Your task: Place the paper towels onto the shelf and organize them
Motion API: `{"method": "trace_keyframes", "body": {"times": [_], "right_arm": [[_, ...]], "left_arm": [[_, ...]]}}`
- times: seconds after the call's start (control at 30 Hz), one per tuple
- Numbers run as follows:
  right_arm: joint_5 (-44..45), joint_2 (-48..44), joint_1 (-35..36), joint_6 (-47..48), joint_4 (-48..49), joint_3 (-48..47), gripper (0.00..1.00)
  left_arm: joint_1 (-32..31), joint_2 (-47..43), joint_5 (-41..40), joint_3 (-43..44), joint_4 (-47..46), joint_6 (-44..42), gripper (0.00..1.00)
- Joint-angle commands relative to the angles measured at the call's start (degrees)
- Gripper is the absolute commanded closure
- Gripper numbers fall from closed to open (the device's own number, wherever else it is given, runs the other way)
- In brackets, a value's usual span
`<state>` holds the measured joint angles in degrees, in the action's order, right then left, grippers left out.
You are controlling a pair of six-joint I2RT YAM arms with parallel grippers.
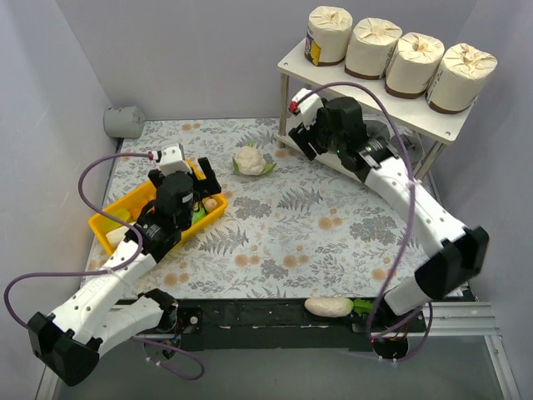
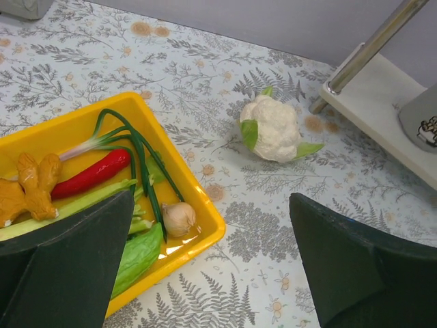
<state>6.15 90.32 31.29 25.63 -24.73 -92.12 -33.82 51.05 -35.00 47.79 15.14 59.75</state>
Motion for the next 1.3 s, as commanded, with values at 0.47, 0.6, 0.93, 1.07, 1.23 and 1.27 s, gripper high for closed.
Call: {"method": "trace_keyframes", "body": {"times": [0.47, 0.6, 0.93, 1.07, 1.23, 1.27], "right_arm": [[-24.5, -37.2, 6.5, -27.0, 24.7, 40.8, 0.23], [-22.7, -40.4, 6.5, -30.5, 28.5, 45.0, 0.23], [-23.6, -39.3, 6.6, -34.0, 29.1, 46.2, 0.25], [-23.2, -37.5, 6.6, -34.1, 28.0, 45.1, 0.25], [-22.9, -34.3, 6.6, -33.4, 24.9, 41.8, 0.26], [-22.9, -33.9, 6.6, -33.6, 24.8, 41.6, 0.26]], "left_arm": [[33.7, 37.5, 11.0, 37.2, 7.7, -2.7, 0.07], [33.7, 48.2, 0.7, 42.4, 0.6, -10.9, 0.06], [35.5, 70.1, -11.0, 52.9, -17.3, -27.6, 0.11], [36.4, 76.6, -12.4, 56.0, -24.3, -31.7, 0.11], [36.6, 85.0, -14.5, 63.2, -31.0, -40.0, 0.12], [36.9, 85.9, -14.4, 65.0, -33.7, -42.3, 0.12]]}}
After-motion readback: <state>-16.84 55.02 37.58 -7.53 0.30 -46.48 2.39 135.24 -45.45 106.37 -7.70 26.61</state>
